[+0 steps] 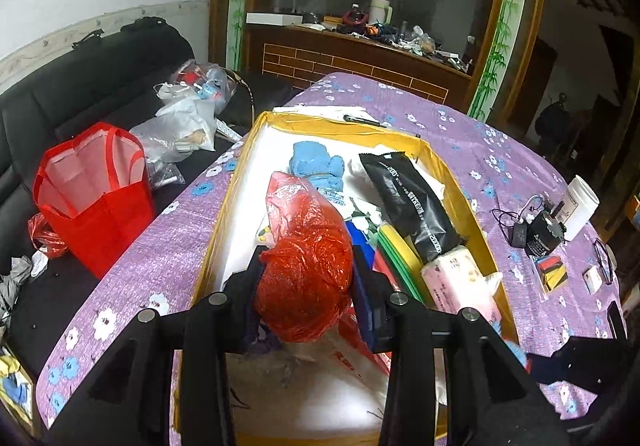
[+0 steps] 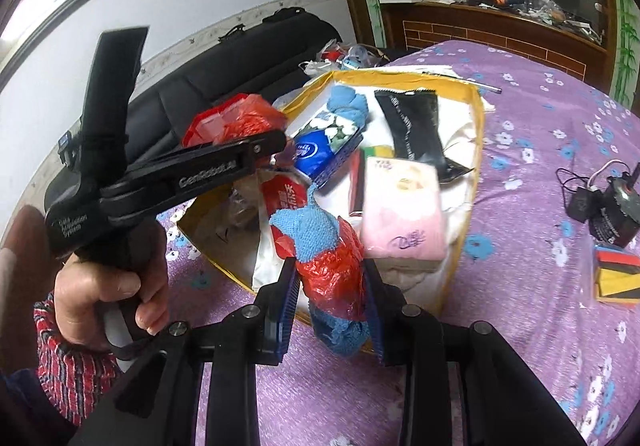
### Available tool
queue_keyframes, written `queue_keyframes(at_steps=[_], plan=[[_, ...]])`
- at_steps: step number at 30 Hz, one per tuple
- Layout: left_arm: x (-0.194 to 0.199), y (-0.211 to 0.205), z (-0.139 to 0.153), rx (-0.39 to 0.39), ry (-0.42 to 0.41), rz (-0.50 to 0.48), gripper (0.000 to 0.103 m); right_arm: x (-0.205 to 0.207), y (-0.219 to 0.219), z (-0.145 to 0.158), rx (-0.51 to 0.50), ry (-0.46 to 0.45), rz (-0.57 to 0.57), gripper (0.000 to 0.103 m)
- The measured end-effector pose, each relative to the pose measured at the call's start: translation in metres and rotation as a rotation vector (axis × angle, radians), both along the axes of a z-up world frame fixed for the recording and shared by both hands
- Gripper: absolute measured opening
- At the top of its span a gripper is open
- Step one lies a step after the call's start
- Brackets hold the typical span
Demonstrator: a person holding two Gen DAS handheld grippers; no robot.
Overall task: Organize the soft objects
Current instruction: 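Carry both red bags over the tray with both grippers, then open both grippers to drop the red bags into the tray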
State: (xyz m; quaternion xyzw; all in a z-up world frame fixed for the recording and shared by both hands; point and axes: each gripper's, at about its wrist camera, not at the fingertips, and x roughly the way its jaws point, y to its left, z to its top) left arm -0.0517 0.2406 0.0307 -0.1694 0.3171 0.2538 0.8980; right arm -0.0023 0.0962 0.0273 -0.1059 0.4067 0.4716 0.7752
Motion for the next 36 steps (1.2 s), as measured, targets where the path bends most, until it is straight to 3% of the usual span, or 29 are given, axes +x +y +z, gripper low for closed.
queue_keyframes(at_steps=[9,27,29,31,32,36], plan=[[0.017,0.017,-0.008,-0.034,0.042,-0.031,0.037,0.006,0.017,-0.013,-0.036,0.005,-0.012,0.032],[0.023,0.016,-0.012,-0.048,0.034,-0.086,0.038,0.010,0.031,-0.026,-0.066,-0.026,-0.018,0.033],[0.022,0.015,-0.010,-0.046,0.035,-0.085,0.042,0.009,0.033,-0.026,-0.072,-0.043,-0.014,0.033],[0.021,0.015,-0.006,-0.045,0.033,-0.074,0.058,0.008,0.034,-0.026,-0.078,-0.046,-0.005,0.037],[0.019,0.015,-0.004,-0.044,0.024,-0.071,0.062,0.007,0.033,-0.025,-0.073,-0.038,0.001,0.041],[0.013,0.015,0.005,-0.045,-0.003,-0.071,0.065,0.004,0.028,-0.018,-0.034,-0.020,0.014,0.052]])
